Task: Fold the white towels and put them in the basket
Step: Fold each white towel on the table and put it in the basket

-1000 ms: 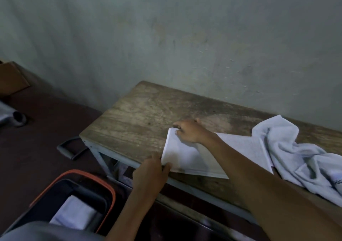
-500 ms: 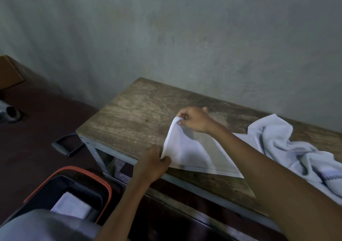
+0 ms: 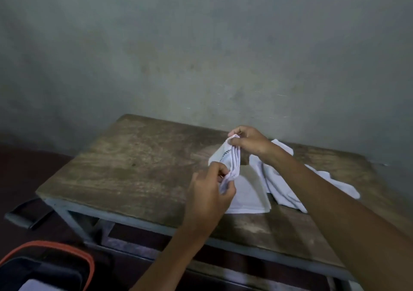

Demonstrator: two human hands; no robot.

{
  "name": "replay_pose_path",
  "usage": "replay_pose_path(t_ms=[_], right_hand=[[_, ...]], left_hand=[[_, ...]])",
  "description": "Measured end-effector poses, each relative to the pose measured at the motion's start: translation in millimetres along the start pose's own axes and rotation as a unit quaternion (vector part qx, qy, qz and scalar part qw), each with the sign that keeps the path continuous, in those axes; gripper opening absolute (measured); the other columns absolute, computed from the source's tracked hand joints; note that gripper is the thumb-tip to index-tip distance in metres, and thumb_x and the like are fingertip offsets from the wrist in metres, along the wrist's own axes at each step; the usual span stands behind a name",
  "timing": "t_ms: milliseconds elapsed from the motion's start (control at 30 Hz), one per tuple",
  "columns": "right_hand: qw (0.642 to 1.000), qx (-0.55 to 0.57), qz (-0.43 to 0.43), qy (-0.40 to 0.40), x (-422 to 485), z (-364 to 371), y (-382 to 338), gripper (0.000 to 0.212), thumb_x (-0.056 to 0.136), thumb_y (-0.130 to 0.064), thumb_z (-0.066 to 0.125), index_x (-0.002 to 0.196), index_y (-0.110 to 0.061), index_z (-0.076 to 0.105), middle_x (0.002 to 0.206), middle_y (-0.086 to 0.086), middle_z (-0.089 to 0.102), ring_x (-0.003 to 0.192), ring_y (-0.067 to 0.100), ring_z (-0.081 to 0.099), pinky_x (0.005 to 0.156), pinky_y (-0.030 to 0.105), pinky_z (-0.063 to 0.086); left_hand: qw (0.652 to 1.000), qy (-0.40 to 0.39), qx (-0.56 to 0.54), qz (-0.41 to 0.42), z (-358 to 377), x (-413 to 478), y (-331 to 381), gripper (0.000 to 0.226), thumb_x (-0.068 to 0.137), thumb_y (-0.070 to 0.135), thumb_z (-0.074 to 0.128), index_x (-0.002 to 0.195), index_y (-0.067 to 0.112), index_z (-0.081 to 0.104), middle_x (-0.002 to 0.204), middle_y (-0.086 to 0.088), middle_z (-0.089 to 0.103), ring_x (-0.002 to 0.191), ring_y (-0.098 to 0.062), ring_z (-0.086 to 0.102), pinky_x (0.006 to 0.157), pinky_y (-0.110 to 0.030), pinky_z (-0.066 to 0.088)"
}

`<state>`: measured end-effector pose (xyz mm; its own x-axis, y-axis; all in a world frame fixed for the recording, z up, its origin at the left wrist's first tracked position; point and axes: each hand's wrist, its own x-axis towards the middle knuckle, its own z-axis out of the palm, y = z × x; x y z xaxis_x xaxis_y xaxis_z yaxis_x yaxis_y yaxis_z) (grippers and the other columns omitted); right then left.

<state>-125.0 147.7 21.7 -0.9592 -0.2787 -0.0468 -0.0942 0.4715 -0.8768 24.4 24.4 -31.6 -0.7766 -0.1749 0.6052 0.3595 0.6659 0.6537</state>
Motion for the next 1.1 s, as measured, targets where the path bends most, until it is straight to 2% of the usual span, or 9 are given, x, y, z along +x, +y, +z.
replay_pose_path(t_ms=[167, 367, 567, 700, 800, 900, 1000, 1067, 1100], right_hand=[[0.998, -0.013, 0.051, 0.046, -10, -29, 48, 0.016, 0.083, 0.001, 0.058, 0.092, -0.012, 0.057, 0.073, 0.0, 0.056, 0.062, 0.01, 0.051, 0.052, 0.016, 0.043], [0.992, -0.092, 0.065, 0.058, -11, -31, 93, 0.023, 0.079, 0.004, 0.055, 0.097, -0.009, 0.059, 0.072, -0.002, 0.054, 0.069, 0.012, 0.053, 0.06, 0.018, 0.042], [0.968, -0.234, 0.078, 0.046, -5, -24, 114, 0.024, 0.081, -0.009, 0.051, 0.097, -0.027, 0.053, 0.086, -0.011, 0.058, 0.093, 0.016, 0.053, 0.096, 0.044, 0.032], [0.913, -0.39, 0.03, 0.119, -13, -22, 106, 0.023, 0.086, -0.024, 0.052, 0.108, -0.02, 0.054, 0.109, 0.005, 0.061, 0.108, 0.03, 0.053, 0.086, 0.04, 0.03], [0.909, -0.359, -0.038, 0.208, -30, -14, 92, 0.024, 0.091, -0.015, 0.043, 0.111, -0.014, 0.055, 0.112, 0.007, 0.059, 0.108, 0.029, 0.05, 0.089, 0.041, 0.032], [0.915, -0.337, -0.125, 0.183, -47, 10, 100, 0.024, 0.093, -0.02, 0.038, 0.109, -0.014, 0.055, 0.114, 0.006, 0.059, 0.109, 0.027, 0.052, 0.089, 0.043, 0.038], [0.9, -0.431, -0.05, 0.049, -58, 31, 124, 0.071, 0.087, -0.051, 0.006, 0.14, -0.017, 0.037, 0.151, 0.004, 0.033, 0.142, 0.022, 0.026, 0.112, 0.045, 0.023], [0.892, -0.449, -0.008, 0.05, -59, 35, 134, 0.085, 0.079, -0.058, -0.004, 0.148, -0.017, 0.025, 0.158, 0.002, 0.019, 0.146, 0.017, 0.014, 0.117, 0.046, 0.012], [0.886, -0.459, -0.005, 0.063, -61, 35, 135, 0.083, 0.082, -0.058, 0.002, 0.145, -0.013, 0.033, 0.154, 0.005, 0.028, 0.143, 0.019, 0.024, 0.115, 0.048, 0.019]], left_hand=[[0.993, -0.055, 0.025, 0.102, 65, -9, 8, 0.028, 0.067, 0.016, 0.07, 0.084, 0.024, 0.05, 0.071, 0.005, 0.06, 0.065, -0.016, 0.056, 0.061, -0.032, 0.047], [0.982, -0.132, 0.106, 0.088, 110, -28, -6, 0.014, 0.073, 0.031, 0.065, 0.082, 0.027, 0.054, 0.073, 0.008, 0.063, 0.067, -0.015, 0.057, 0.065, -0.029, 0.039], [0.972, -0.181, 0.118, 0.096, 117, -31, -5, 0.02, 0.072, 0.031, 0.064, 0.081, 0.03, 0.046, 0.069, 0.01, 0.058, 0.07, -0.016, 0.054, 0.067, -0.029, 0.025], [0.981, -0.142, 0.086, 0.102, 102, -23, -5, 0.011, 0.081, 0.034, 0.052, 0.087, 0.026, 0.057, 0.074, 0.006, 0.062, 0.07, -0.014, 0.055, 0.07, -0.029, 0.033], [0.994, -0.056, 0.087, 0.036, 81, 8, -25, 0.025, 0.085, 0.028, 0.042, 0.1, 0.024, 0.062, 0.093, 0.005, 0.067, 0.086, -0.013, 0.06, 0.08, -0.027, 0.03], [0.965, -0.203, 0.166, -0.02, 74, 38, -57, 0.044, 0.093, 0.029, 0.033, 0.136, 0.024, 0.044, 0.14, 0.002, 0.048, 0.13, -0.014, 0.042, 0.104, -0.034, 0.025], [0.891, -0.39, 0.231, 0.002, 80, 42, -81, 0.057, 0.094, 0.043, 0.012, 0.149, 0.028, 0.015, 0.158, 0.008, 0.011, 0.145, -0.009, 0.008, 0.116, -0.041, 0.012], [0.874, -0.403, 0.269, 0.035, 84, 38, -93, 0.066, 0.087, 0.049, -0.001, 0.149, 0.03, 0.008, 0.158, 0.009, 0.005, 0.145, -0.008, 0.004, 0.116, -0.042, 0.013], [0.878, -0.391, 0.274, 0.037, 85, 38, -95, 0.069, 0.084, 0.05, -0.003, 0.149, 0.03, 0.007, 0.158, 0.009, 0.006, 0.145, -0.009, 0.005, 0.116, -0.042, 0.014]])
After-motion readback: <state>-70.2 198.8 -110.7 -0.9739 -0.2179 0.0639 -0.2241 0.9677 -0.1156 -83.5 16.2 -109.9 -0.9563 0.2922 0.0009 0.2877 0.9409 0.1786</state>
